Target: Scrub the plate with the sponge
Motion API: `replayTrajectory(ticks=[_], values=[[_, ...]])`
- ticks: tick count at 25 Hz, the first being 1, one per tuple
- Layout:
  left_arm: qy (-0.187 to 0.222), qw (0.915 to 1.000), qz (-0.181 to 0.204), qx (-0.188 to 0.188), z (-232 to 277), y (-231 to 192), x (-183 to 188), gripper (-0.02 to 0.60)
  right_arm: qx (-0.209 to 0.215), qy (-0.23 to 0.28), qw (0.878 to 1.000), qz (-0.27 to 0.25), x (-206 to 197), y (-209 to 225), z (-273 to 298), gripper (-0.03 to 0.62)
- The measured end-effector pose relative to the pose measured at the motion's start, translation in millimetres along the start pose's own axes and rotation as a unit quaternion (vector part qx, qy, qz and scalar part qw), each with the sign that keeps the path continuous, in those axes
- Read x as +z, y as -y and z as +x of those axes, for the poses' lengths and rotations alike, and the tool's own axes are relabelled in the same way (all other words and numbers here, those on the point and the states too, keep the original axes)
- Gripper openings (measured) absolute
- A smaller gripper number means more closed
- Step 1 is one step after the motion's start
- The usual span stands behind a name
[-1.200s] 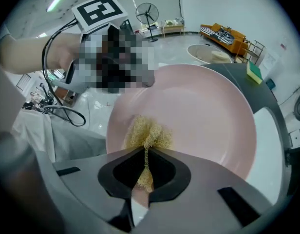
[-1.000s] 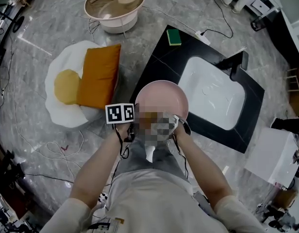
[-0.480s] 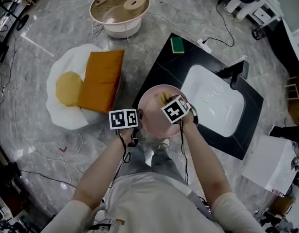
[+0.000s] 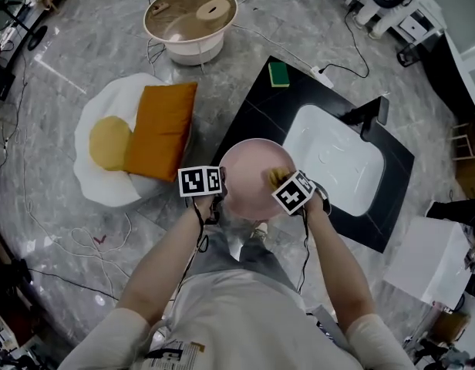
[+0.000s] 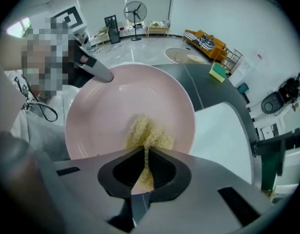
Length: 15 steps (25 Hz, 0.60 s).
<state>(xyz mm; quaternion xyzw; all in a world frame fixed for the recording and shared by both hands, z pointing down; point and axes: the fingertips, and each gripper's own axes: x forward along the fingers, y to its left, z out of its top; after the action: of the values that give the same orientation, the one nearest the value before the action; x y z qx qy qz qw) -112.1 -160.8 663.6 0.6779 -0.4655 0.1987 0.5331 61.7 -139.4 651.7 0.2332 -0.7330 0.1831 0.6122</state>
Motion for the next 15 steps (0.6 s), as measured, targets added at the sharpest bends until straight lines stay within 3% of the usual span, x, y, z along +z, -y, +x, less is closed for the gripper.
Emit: replayTrajectory(ticks=[3, 7, 10, 13, 15], values=[[-0.006, 0.9991, 0.041, 0.005, -2, 2, 1, 0.044, 0.012, 0.029, 0.998, 0.050, -1, -4, -13, 0.049], [0.022, 0.9976, 0.065, 0.010, -19, -2, 17, 0.109, 0.002, 0.070, 0.993, 0.100, -4, -1, -41, 0.049], [0.056, 0.9921, 0.111, 0.015, -39, 4, 33, 0.109, 0.005, 0.132, 0.986, 0.107, 11, -1, -72, 0.049], [0.098, 0.9807, 0.169, 0.006, -66, 20, 54, 0.107, -0.011, 0.195, 0.975, 0.106, 30, 3, -114, 0.049], [0.128, 0.9784, 0.162, -0.008, -89, 32, 69, 0.106, -0.025, 0.236, 0.966, 0.105, 42, 6, -143, 0.049]])
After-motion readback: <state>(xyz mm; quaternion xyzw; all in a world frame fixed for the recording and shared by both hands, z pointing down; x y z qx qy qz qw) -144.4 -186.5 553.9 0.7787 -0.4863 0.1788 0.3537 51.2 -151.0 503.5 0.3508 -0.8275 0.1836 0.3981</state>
